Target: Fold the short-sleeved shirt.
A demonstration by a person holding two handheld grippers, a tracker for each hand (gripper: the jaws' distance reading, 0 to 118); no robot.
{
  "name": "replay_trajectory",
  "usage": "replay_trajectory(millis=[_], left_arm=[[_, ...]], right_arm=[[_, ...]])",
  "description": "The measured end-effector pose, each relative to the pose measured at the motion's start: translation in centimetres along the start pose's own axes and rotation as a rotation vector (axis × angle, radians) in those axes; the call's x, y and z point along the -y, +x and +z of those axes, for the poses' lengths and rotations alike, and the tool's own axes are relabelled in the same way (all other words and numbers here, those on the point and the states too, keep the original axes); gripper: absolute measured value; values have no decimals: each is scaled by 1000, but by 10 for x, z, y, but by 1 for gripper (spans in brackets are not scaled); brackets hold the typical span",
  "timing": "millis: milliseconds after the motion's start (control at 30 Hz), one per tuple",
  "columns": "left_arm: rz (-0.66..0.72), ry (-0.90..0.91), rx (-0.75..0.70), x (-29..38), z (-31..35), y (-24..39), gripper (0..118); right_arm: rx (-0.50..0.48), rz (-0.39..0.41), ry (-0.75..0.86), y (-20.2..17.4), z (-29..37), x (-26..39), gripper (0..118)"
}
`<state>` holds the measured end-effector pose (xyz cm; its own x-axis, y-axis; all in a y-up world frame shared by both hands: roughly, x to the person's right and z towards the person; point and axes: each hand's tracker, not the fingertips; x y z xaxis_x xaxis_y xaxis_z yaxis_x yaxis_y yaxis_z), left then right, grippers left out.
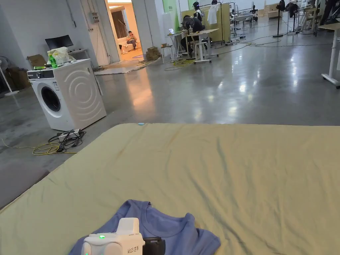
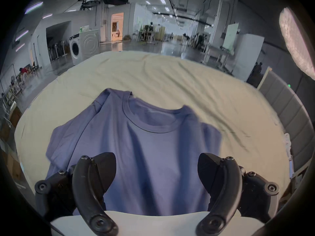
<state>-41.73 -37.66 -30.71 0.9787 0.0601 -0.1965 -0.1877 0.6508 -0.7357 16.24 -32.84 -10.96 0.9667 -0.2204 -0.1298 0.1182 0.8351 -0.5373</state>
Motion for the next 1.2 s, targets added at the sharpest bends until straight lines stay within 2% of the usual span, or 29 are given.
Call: replay_trajectory(millis=[133,200,267,300,333,400,433,500,533,567,633,800,867,1033,1133,1200], left_arm=[[0,-63,-59,2,-49,-11,88],[-13,-108,-31,6,-63,-13,89],[-51,-75,-47,10,-64,-10,89],[-52,-76,-43,10,-64,-10,89],[-47,-89,-44,8,-63,-11,89],[-53,-110,-35,5,-64,-7,81],[-62,-113,-29,4,-64,-7,74],[-71,-94,-5,3,-61,-2,38],[-73,-85,-3,3,-62,2,14],[-76,-88,-38,5,-64,7,3],[-81,-91,-39,6,-66,9,3],[175,-12,35,-6,-31,-12,3],[227,84,75,-19,-1,-16,3],[142,213,-39,-70,60,-10,3],[144,288,8,-102,101,-3,3],[62,348,9,-121,121,9,3]], right_arm=[[44,-16,-55,11,-18,5,0],[71,-16,-70,15,-25,6,0],[92,-20,-89,20,-33,7,0],[99,-22,-95,18,-28,7,0],[100,-27,-95,12,22,20,0],[94,-46,-102,17,22,23,0],[93,-53,-107,18,22,24,0],[98,-64,-114,18,22,26,0],[101,-68,-118,19,23,28,0],[102,-71,-119,19,24,29,0],[103,-77,-118,20,28,29,0],[100,-84,-94,25,40,29,0],[102,-85,-86,27,45,31,0],[75,-149,-60,31,62,38,0],[70,-169,-58,35,70,46,0],[78,-179,-58,35,73,48,0]])
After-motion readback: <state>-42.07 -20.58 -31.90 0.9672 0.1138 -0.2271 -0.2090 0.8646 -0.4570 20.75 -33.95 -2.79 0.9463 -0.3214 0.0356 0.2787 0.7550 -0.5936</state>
